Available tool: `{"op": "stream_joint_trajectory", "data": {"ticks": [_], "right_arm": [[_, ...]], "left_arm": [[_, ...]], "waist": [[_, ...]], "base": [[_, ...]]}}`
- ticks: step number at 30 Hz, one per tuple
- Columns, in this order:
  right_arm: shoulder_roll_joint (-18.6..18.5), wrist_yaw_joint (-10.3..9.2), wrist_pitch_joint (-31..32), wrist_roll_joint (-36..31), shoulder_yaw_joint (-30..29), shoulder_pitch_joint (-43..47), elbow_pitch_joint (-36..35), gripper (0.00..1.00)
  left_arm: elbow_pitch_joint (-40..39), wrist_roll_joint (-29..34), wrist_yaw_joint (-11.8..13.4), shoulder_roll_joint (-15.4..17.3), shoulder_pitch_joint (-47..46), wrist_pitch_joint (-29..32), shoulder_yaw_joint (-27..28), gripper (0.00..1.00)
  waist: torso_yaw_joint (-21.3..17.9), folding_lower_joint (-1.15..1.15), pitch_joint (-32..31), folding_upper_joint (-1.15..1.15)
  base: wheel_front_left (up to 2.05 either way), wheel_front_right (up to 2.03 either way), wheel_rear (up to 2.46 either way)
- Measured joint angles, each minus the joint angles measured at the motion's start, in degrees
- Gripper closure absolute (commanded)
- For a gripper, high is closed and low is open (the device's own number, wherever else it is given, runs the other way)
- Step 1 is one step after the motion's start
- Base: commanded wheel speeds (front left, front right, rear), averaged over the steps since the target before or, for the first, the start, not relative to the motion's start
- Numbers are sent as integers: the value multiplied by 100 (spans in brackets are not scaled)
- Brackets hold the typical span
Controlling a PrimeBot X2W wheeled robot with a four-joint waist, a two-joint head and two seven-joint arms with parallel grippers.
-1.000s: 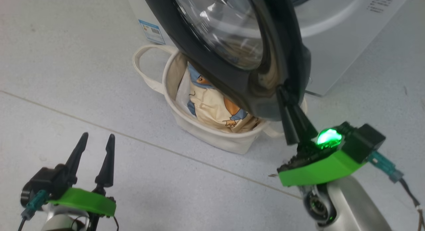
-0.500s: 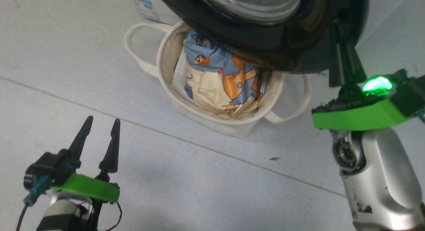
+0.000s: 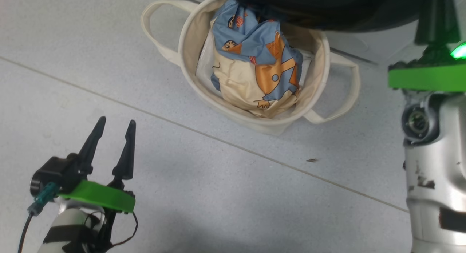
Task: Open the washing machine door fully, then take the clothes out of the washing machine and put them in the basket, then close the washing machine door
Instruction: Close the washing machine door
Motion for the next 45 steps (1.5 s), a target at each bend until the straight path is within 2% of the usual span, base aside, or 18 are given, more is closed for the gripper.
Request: {"op": "stream_joint_trajectory", "data": {"ticks": [9,10,12,13,15,17,26,30,36,45], "right_arm": [[-4,0,-5,26,-371,-445,115,100],[-5,1,-5,175,-415,-473,134,100],[9,2,-4,894,-528,-561,241,100],[8,2,-4,940,-579,-600,269,100],[1,2,-8,797,-612,-628,238,100],[9,20,-49,999,-645,-627,176,100],[2,4,-41,1085,-619,-475,-44,100],[-29,-1,-41,833,-388,-138,-254,100],[-22,-1,-41,-88,325,745,-588,100],[1,-1,-41,-249,829,2137,-985,100]], "left_arm": [[15,-1,0,-34,-229,0,-122,0],[23,-2,0,-37,-229,0,-122,0],[108,-57,0,-56,-230,0,-124,0],[154,-60,0,-56,-230,0,-124,0],[174,-60,0,-57,-238,0,-130,0],[174,-60,0,-57,-298,0,-149,0],[207,-59,0,-54,-325,0,-143,0],[253,-59,0,-54,-292,0,-133,0],[396,-59,0,-82,-66,0,-80,0],[443,-5,0,-230,478,0,205,0]], "waist": [[174,0,221,0],[189,0,235,0],[218,0,261,0],[223,0,278,0],[230,0,322,0],[252,0,378,0],[219,0,251,0],[131,0,32,0],[-56,0,-444,0],[-498,0,-1276,0]], "base": [[0,0,0],[0,0,0],[0,0,0],[0,0,0],[0,0,0],[0,0,0],[0,0,0],[0,0,0],[0,0,0],[0,0,0]]}}
